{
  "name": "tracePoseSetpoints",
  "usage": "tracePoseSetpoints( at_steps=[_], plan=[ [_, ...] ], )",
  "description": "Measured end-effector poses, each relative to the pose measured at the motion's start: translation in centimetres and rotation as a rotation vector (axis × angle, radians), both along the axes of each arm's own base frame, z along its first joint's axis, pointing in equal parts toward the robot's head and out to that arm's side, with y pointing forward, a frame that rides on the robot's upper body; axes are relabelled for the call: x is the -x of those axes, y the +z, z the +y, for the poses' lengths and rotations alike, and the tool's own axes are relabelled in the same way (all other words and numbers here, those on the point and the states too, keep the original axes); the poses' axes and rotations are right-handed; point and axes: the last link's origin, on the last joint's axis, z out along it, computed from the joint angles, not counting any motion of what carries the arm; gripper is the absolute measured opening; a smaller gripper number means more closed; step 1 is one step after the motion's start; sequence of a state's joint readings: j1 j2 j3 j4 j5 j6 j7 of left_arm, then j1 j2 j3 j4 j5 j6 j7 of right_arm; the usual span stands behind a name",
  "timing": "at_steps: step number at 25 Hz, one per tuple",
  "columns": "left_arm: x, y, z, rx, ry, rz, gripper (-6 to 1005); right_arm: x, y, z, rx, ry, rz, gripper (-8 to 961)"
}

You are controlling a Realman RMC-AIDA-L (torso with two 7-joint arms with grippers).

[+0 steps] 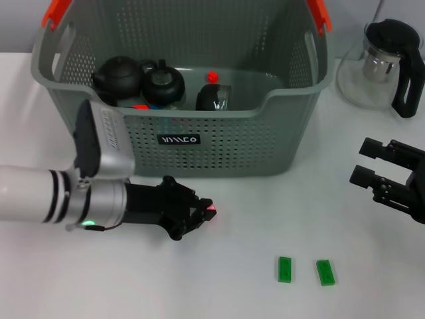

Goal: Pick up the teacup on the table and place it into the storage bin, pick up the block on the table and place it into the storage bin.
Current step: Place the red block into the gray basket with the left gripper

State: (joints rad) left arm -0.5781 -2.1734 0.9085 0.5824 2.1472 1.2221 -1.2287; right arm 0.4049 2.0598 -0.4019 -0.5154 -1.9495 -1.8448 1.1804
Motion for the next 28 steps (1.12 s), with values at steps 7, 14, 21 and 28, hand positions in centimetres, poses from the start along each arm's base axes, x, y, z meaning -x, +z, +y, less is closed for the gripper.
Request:
tracePoseSetpoints(
  at_steps=[7, 14, 21, 28],
  plan=[
    [-0.8, 3.9, -1.3, 0.06, -0.016, -0.121, 125, 0.0, 0.1, 0.0, 0.002, 0.003, 0.001, 669],
    [-0.1, 7.7, -1.8, 0.046, 0.024, -0.237, 112, 0.1, 0.1, 0.0, 0.002, 0.005, 0.001, 669],
    [1.0, 6.5, -2.0, 0.054, 0.061, -0.166, 110, 0.2, 0.1, 0.1, 0.002, 0.011, 0.0, 669],
    [1.3, 5.9, -2.1, 0.064, 0.077, -0.152, 110, 0.1, 0.0, 0.1, 0.006, 0.01, -0.002, 668]
  ],
)
